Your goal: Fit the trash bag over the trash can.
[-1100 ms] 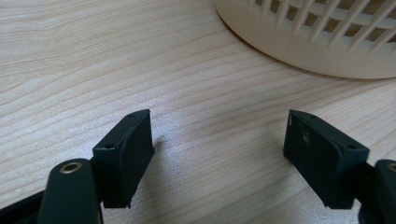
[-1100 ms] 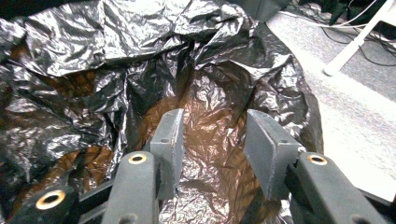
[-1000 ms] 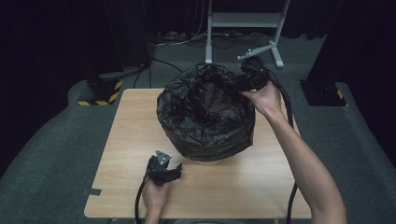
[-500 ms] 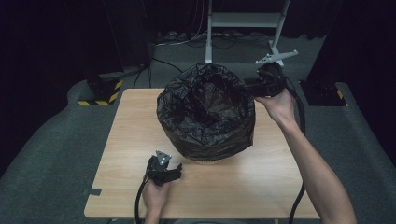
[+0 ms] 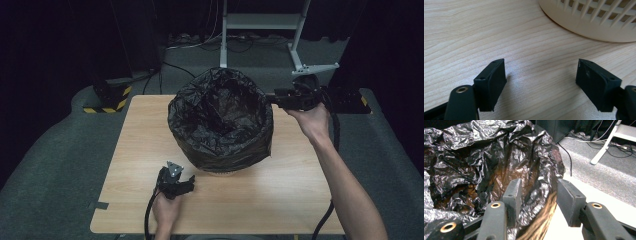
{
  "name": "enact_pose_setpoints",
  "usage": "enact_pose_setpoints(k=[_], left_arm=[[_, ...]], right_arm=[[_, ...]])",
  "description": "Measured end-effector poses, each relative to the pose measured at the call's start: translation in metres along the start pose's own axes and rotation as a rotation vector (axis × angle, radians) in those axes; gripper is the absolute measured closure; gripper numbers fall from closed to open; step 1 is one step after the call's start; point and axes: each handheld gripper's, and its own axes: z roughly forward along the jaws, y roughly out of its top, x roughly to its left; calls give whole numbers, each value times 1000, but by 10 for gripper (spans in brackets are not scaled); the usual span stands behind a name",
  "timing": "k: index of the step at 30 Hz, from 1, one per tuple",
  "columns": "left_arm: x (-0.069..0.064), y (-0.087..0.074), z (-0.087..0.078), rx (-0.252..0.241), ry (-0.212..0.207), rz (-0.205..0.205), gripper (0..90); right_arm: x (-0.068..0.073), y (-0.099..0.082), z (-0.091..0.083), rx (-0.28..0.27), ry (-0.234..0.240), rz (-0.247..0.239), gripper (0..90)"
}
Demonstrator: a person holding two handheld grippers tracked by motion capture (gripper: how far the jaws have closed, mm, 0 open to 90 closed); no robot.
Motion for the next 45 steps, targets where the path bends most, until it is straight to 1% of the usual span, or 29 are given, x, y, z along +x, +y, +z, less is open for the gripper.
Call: enact_pose_setpoints(k=[8, 12, 17, 20, 23, 28, 31, 35, 37, 40, 45], left_arm=[[0, 0, 0, 1, 1, 0, 240], [0, 0, 0, 0, 0, 0, 239], [0, 0, 0, 0, 0, 0, 239], [0, 0, 0, 1, 0, 0, 239], [0, 0, 0, 1, 0, 0, 239], [0, 0, 0, 0, 0, 0, 239], [0, 0, 0, 1, 0, 0, 239], [0, 0, 0, 0, 0, 0, 240], [0, 0, 0, 0, 0, 0, 239], [0, 0, 0, 1, 0, 0, 239], [0, 0, 0, 0, 0, 0, 239]], right_arm=[[-10, -14, -8, -9, -4, 28, 546], [-11, -17, -15, -27, -6, 34, 546], [-14, -26, -18, -25, -16, 42, 546], [-16, -30, -22, -36, -15, 51, 546], [-16, -32, -27, -53, -19, 49, 546], [-16, -39, -30, -56, -19, 52, 545], [-15, -46, -32, -60, -27, 49, 542], [-15, -54, -36, -68, -19, 59, 542], [-17, -59, -37, -74, -21, 65, 542], [-18, -66, -36, -67, -27, 73, 542], [-16, -78, -39, -79, -33, 75, 542]])
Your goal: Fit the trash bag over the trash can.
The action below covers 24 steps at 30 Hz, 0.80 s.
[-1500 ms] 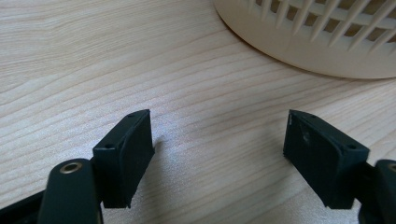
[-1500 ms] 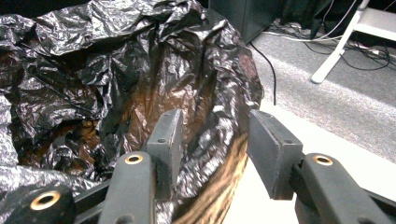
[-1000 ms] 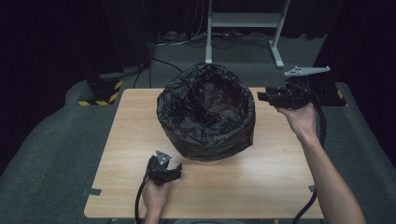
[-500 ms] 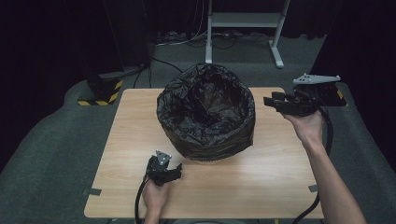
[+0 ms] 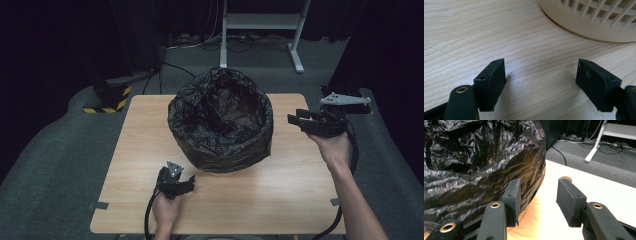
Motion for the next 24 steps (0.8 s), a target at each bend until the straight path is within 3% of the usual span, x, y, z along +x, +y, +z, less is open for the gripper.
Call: enact_pose_setpoints(k=[17, 24], left_arm=[[0, 0, 0, 0, 0, 1, 240], [0, 0, 0, -1, 1, 1, 240]], right_arm=[[2, -33, -5, -29, -24, 10, 543], [4, -49, -1, -13, -23, 19, 543]])
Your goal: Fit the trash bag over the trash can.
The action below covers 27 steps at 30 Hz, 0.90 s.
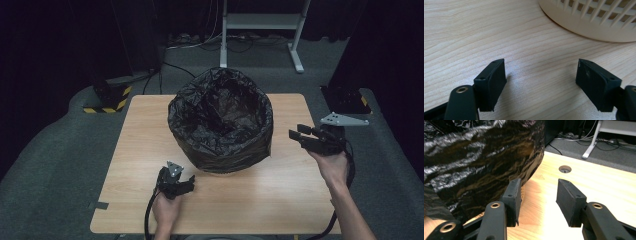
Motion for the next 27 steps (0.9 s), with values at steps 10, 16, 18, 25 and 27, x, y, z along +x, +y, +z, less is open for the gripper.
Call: enact_pose_setpoints(k=[10, 16, 18, 25, 27], left_arm=[[0, 0, 0, 0, 0, 0, 240], [0, 0, 0, 0, 0, 0, 240], [0, 0, 0, 0, 0, 0, 240], [0, 0, 0, 0, 0, 0, 240], [0, 0, 0, 0, 0, 0, 240]], right_arm=[[0, -19, 3, 7, -1, 23, 543], [-2, -32, 6, 12, -6, 41, 543], [-3, -35, 7, 16, -11, 43, 543], [-3, -46, 10, 20, -10, 53, 543], [-3, -50, 11, 23, -12, 55, 543]])
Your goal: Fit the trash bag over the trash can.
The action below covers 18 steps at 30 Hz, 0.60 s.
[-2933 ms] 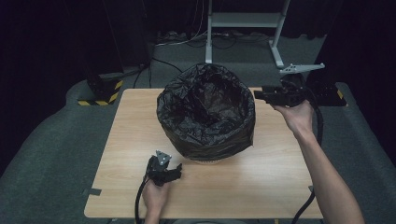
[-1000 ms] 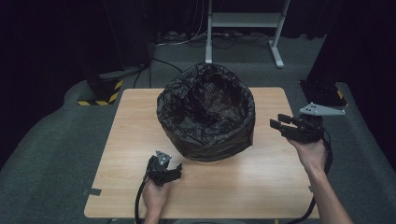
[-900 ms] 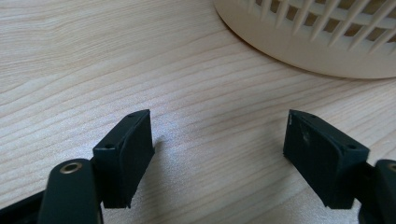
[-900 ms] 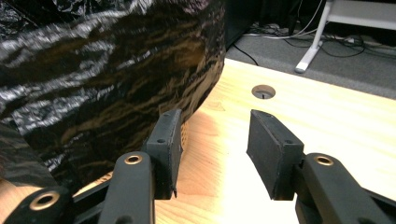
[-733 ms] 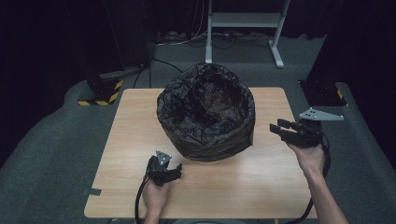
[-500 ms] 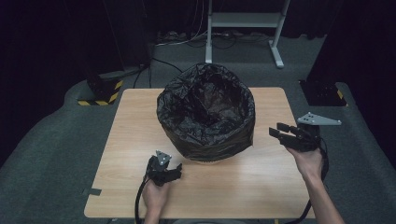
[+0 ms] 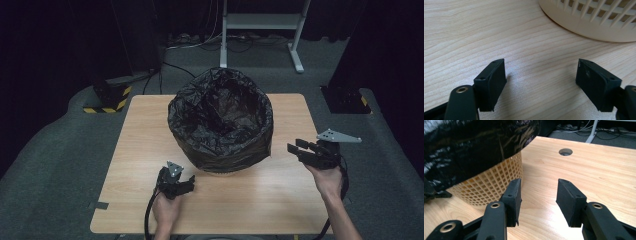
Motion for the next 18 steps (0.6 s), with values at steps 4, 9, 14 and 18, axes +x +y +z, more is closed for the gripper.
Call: enact_pose_setpoints(k=[4, 9, 14, 18], left_arm=[[0, 0, 0, 0, 0, 0, 240], [0, 0, 0, 0, 0, 0, 240], [0, 0, 0, 0, 0, 0, 240], [0, 0, 0, 0, 0, 0, 240]], right_arm=[[-1, -7, 3, 8, 0, 7, 543], [-2, -14, 6, 17, -5, 6, 542], [0, -22, 11, 40, -7, 9, 541], [0, -28, 15, 54, -9, 8, 541]])
